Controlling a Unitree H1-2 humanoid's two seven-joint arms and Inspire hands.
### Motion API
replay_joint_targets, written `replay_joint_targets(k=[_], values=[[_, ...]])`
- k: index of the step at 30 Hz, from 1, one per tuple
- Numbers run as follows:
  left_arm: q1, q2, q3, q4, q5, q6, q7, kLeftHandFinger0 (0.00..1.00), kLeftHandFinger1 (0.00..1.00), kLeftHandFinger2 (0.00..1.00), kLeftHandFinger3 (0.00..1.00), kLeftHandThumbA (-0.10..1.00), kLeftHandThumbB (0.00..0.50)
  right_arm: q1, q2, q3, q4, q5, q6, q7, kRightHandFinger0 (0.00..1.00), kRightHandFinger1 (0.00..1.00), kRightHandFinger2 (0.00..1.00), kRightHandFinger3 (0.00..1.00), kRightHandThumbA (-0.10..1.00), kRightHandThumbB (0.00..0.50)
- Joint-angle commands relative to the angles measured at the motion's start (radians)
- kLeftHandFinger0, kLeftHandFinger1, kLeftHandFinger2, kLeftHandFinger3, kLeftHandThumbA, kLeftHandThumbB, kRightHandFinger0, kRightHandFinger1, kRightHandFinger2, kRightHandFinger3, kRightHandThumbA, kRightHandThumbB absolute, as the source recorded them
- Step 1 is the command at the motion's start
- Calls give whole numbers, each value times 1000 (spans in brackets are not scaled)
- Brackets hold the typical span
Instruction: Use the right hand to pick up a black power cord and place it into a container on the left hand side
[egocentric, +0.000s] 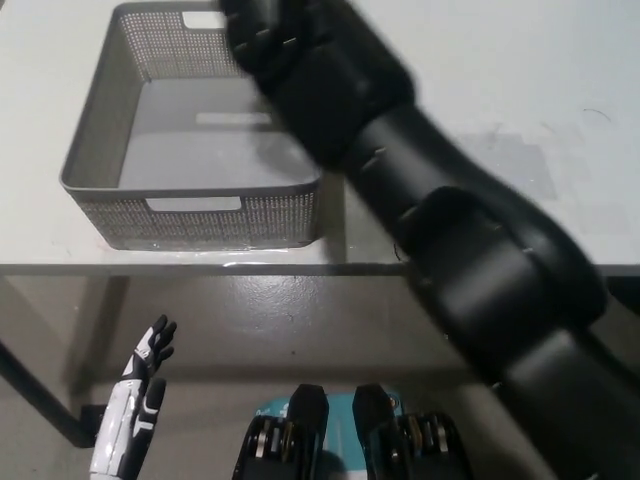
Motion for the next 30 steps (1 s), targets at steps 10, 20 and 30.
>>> replay_joint_targets(k=[10,20,30], values=[[-9,20,-10,-13,27,-40,11,965,923,909,1000,1000,198,-25,28,60,216,-14,-15,4,0,63,628,507,-100,229],[-16,30,-16,-13,36,-40,13,913,889,897,1000,1000,195,32,-1,127,243,-34,65,65,0,55,366,481,-100,324],[-42,35,-30,-10,44,-40,0,844,823,847,1000,1000,208,96,-10,166,243,-39,59,162,103,184,341,366,-100,242]])
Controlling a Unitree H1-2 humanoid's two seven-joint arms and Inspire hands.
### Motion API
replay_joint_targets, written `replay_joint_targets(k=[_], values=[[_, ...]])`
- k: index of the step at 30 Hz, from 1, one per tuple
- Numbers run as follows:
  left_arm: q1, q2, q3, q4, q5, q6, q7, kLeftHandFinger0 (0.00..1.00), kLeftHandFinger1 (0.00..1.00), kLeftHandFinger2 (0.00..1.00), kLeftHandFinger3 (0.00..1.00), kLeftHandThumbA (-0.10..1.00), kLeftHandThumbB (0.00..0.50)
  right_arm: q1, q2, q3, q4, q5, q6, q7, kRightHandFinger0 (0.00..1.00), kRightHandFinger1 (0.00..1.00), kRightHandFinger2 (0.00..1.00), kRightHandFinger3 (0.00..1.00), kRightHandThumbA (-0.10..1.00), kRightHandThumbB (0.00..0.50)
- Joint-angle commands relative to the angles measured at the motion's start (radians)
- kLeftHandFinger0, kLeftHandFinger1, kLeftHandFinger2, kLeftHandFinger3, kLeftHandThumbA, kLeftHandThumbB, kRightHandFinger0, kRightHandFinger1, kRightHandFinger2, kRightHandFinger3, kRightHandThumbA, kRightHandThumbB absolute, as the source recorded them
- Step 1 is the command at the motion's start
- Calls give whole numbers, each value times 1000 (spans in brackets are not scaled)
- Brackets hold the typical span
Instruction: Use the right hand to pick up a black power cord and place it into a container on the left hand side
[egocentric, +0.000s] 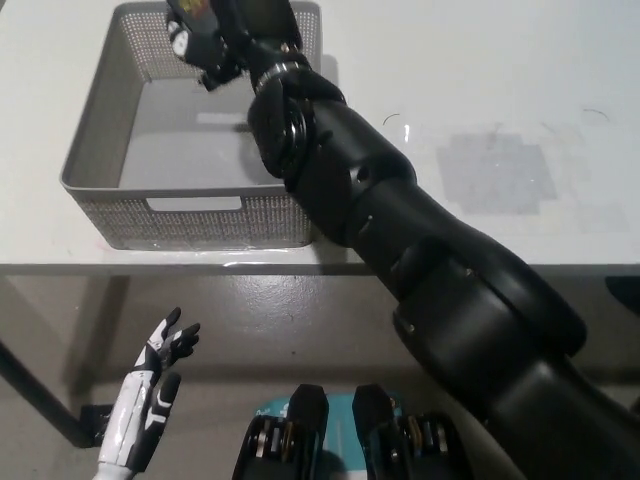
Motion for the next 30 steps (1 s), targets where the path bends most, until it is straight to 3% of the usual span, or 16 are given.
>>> replay_joint_targets(k=[1,2,3,4,5,7,8,10,18,24,30], values=[[-16,23,-4,-13,21,-40,1,840,820,846,1000,1000,208,-36,-6,-1,-6,7,28,89,73,171,348,393,-100,243],[-22,26,-5,-13,27,-40,2,846,826,844,1000,1000,203,-39,-6,-10,-4,18,51,123,136,294,558,661,-23,231],[-28,29,-7,-14,34,-40,5,848,826,843,1000,1000,201,-42,-10,-12,-2,22,73,169,453,706,981,1000,243,263],[-31,29,-8,-14,37,-40,5,848,825,841,1000,1000,202,-43,-14,-8,0,19,85,213,799,1000,1000,1000,588,385],[-34,30,-9,-14,38,-40,4,847,825,840,1000,1000,202,-45,-20,-2,1,16,95,259,1000,1000,1000,1000,647,381],[-41,32,-10,-13,38,-40,0,844,816,834,1000,1000,204,-47,-27,0,1,15,106,287,1000,1000,1000,1000,738,427],[-44,33,-11,-13,32,-40,-4,820,797,825,1000,1000,213,-46,-34,4,1,11,113,314,1000,1000,1000,1000,896,491],[-51,39,-16,-10,23,-40,-9,810,783,818,1000,1000,213,-41,-50,9,-1,7,108,339,1000,1000,1000,1000,1000,500],[-53,35,-13,-9,26,-40,-20,801,769,816,1000,1000,232,-40,-84,-4,-13,16,90,360,1000,1000,1000,1000,1000,500],[-56,36,-23,-5,27,-40,-19,785,776,828,1000,1000,212,-39,-100,-16,-22,24,79,352,1000,1000,1000,1000,1000,500],[-57,38,-23,-3,25,-40,-28,766,767,817,1000,1000,212,-44,-136,-71,-72,63,-16,272,1000,1000,1000,1000,1000,500]])
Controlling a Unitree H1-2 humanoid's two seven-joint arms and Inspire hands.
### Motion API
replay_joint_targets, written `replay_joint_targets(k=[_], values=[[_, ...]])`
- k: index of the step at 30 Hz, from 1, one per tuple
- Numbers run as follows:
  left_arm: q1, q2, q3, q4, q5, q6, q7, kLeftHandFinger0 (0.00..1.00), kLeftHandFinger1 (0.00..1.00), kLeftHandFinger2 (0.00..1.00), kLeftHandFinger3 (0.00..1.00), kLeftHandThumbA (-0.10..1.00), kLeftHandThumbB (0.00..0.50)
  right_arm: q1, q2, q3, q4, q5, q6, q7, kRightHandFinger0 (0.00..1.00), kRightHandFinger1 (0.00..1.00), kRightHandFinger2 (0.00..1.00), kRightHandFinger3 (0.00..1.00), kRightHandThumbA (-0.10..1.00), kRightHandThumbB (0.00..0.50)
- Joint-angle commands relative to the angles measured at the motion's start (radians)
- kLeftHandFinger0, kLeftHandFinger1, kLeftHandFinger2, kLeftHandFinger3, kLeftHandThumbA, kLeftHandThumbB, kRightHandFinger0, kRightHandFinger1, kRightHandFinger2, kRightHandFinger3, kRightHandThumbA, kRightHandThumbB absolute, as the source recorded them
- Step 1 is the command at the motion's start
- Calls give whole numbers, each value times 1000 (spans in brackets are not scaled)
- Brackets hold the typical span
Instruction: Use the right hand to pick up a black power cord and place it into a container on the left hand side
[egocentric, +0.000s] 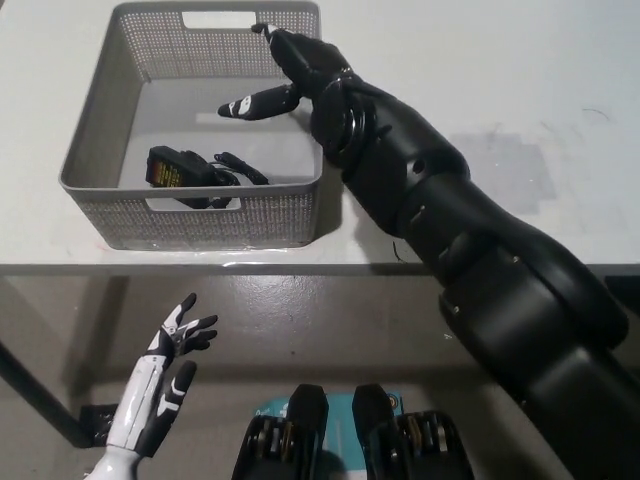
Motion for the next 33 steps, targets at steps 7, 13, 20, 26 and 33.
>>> replay_joint_targets(k=[7,13,20,26,33], values=[[0,26,-7,-9,-4,-40,-22,724,745,814,1000,1000,200,-6,-122,-247,-353,192,-154,-53,1000,1000,1000,1000,1000,446],[12,19,-11,-3,14,-34,-25,898,776,767,1000,1000,175,175,-118,-517,-896,564,-29,129,1000,1000,1000,1000,1000,477],[27,23,-12,-6,18,-36,-30,893,781,772,1000,1000,163,359,-142,-589,-1208,647,42,131,1000,1000,1000,1000,1000,442],[36,30,-12,-2,19,-40,-22,880,748,739,974,1000,169,585,-166,-532,-1440,488,3,92,1000,1000,1000,1000,1000,419],[35,35,-10,12,26,-40,-16,841,711,704,936,1000,168,862,-169,-514,-1699,520,-77,103,1000,1000,1000,1000,1000,443]])
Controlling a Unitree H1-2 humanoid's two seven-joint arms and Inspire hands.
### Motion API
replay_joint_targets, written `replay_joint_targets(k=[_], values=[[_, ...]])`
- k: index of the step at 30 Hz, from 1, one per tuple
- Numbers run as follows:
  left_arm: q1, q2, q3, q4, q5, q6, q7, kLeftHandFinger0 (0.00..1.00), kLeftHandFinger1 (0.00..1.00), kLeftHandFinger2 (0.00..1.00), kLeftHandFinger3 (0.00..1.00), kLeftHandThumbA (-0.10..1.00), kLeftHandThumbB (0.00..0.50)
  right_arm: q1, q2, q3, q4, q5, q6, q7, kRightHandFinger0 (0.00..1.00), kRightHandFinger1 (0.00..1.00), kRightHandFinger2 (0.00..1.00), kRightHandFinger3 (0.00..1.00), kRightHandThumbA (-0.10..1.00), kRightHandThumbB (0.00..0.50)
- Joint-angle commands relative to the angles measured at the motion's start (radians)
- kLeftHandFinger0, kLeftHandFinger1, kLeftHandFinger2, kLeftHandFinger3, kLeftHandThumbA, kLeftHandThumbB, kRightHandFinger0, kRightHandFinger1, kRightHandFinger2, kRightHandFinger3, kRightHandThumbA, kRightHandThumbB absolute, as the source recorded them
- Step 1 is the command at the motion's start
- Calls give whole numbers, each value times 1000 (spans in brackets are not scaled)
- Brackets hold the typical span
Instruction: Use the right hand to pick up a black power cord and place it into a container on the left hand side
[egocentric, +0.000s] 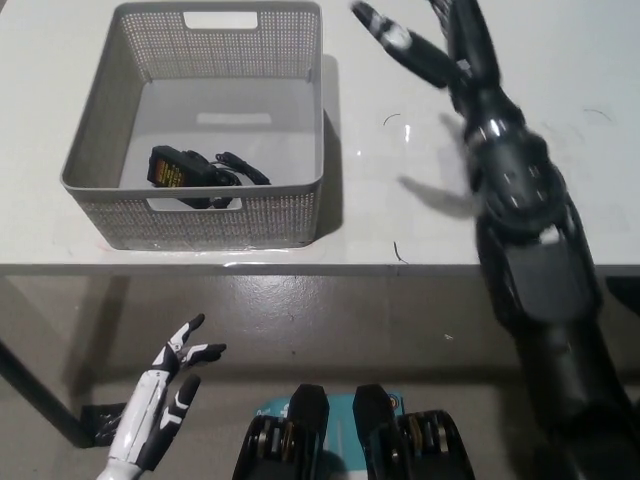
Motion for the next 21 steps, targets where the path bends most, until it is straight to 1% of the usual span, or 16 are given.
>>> replay_joint_targets(k=[1,3,4,5,7,8,10,11,12,14,15,16,17,18,19,21], values=[[6,32,-8,-13,20,-43,6,857,712,702,938,1000,164,277,-53,-59,-657,201,-64,57,1000,1000,1000,1000,1000,452],[3,33,-7,-9,16,-43,13,876,718,697,943,1000,158,344,-48,-51,-705,212,-80,57,1000,1000,1000,1000,1000,456],[2,33,-7,-7,17,-43,21,911,733,705,964,1000,158,389,-46,-43,-723,208,-101,58,1000,1000,1000,1000,1000,458],[4,33,-8,-7,14,-43,24,955,744,709,1000,1000,165,425,-50,-36,-729,194,-121,59,1000,1000,1000,1000,1000,447],[5,34,-12,-5,5,-43,32,972,737,702,1000,1000,162,510,-64,-22,-741,157,-160,62,1000,1000,1000,1000,1000,444],[4,30,-5,-4,-3,-43,26,1000,752,703,1000,1000,183,576,-73,-10,-747,140,-182,68,1000,1000,1000,1000,1000,413],[3,27,0,-4,-9,-43,23,995,746,713,1000,1000,191,651,-86,5,-745,131,-211,80,1000,1000,1000,1000,1000,398],[-2,26,-1,-1,-18,-43,27,967,762,755,1000,1000,198,707,-96,18,-716,133,-245,92,1000,1000,1000,1000,1000,393],[-4,25,0,0,-28,-43,27,956,766,768,1000,1000,196,742,-101,27,-697,134,-262,100,1000,1000,1000,1000,1000,394],[-14,27,2,3,-42,-43,29,919,809,840,1000,1000,219,791,-112,48,-649,138,-283,115,1000,1000,1000,1000,1000,406],[-17,27,4,3,-53,-43,27,907,857,957,1000,1000,252,814,-114,60,-623,131,-292,118,1000,1000,1000,1000,1000,428],[-20,26,6,4,-59,-43,25,906,864,979,1000,1000,249,828,-114,67,-607,127,-297,119,1000,1000,1000,1000,1000,429],[-24,24,9,4,-66,-43,23,920,891,1000,1000,1000,280,854,-118,83,-576,124,-303,128,1000,1000,1000,1000,1000,430],[-29,22,11,5,-76,-43,20,989,939,1000,1000,1000,297,869,-124,96,-548,115,-316,132,1000,1000,1000,1000,1000,425],[-34,17,16,6,-99,-43,12,1000,1000,1000,1000,1000,323,881,-129,107,-507,111,-337,138,1000,1000,1000,1000,1000,422],[-39,13,25,7,-124,-43,5,1000,1000,1000,1000,1000,355,886,-127,118,-455,131,-329,150,1000,1000,1000,1000,1000,422]])
